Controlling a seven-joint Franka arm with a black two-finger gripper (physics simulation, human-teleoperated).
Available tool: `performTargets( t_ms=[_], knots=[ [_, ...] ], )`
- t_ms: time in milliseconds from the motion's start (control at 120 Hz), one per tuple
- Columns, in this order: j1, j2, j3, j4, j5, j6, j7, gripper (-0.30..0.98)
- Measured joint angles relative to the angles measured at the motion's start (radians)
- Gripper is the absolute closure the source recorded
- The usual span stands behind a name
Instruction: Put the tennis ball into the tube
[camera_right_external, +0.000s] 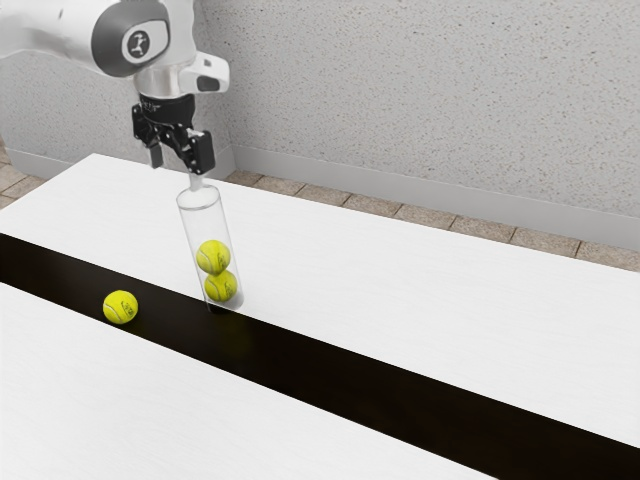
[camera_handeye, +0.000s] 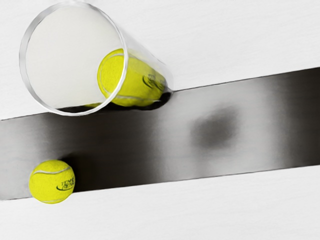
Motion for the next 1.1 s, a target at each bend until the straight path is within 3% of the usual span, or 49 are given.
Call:
performTargets(
  t_ms=[133, 350, 558, 867, 1100],
  knots=[
    [0.014, -0.012, -0.01, -0.066, 0.027, 0.017, 0.05, 0.0],
    [0.102, -0.016, -0.004, -0.18, 0.007, 0.056, 0.111, 0.0],
    [0.166, -0.006, 0.078, -0.352, -0.03, 0.134, 0.141, 0.0],
    [0.23, 0.195, 0.133, -0.381, -0.028, 0.42, 0.159, 0.0],
    [0.277, 0.291, 0.151, -0.372, -0.03, 0.541, 0.166, 0.0]
  ],
)
